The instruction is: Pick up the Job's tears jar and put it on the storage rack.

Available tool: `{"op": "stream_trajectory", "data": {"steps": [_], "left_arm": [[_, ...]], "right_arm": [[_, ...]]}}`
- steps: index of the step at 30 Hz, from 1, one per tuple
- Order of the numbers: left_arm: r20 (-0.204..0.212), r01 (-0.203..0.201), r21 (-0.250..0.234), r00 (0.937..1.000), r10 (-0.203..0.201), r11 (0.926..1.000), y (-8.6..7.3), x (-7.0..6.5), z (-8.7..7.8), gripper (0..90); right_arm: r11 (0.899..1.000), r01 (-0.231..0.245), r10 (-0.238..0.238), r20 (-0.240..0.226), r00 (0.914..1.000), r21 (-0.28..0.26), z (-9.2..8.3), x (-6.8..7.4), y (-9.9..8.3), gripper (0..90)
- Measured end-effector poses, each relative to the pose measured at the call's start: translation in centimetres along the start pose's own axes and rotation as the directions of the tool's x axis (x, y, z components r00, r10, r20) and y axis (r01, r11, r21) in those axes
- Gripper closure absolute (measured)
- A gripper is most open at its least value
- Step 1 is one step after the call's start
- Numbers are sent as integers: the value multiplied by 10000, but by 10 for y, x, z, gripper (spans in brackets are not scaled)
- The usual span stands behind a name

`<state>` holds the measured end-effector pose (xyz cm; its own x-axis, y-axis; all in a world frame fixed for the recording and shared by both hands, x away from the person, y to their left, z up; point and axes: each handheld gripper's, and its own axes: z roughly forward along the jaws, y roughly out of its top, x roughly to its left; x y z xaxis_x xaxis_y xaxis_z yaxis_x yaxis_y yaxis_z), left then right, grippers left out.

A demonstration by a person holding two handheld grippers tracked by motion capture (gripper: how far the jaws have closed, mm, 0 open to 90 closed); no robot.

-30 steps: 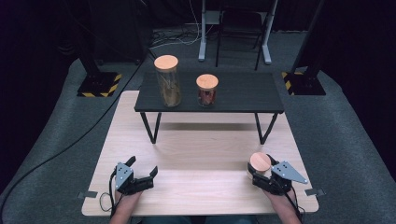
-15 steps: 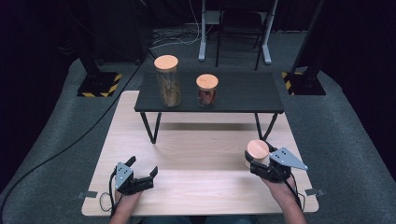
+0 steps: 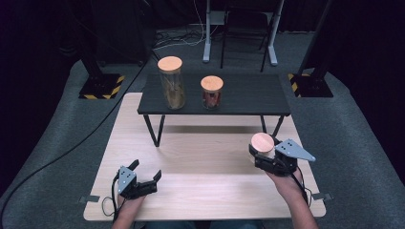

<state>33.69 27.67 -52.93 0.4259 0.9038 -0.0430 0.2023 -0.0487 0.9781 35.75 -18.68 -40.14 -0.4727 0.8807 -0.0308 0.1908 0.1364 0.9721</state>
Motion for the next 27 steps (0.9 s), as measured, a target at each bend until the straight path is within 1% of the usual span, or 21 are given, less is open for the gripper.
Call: {"op": "stream_trajectory", "data": {"steps": [9,18,27], "left_arm": [[10,-7,-2,10000,7,10000,0,0,0,0],[18,-14,4,10000,14,10000,0,0,0,0],[17,-16,-1,10000,16,10000,0,0,0,0]], "right_arm": [[9994,322,-321,24,9995,-107,4,-1,18,223],[9994,163,-170,-214,9996,-310,7,0,32,223],[9978,453,-473,-405,9981,-494,12,9,55,223]]}}
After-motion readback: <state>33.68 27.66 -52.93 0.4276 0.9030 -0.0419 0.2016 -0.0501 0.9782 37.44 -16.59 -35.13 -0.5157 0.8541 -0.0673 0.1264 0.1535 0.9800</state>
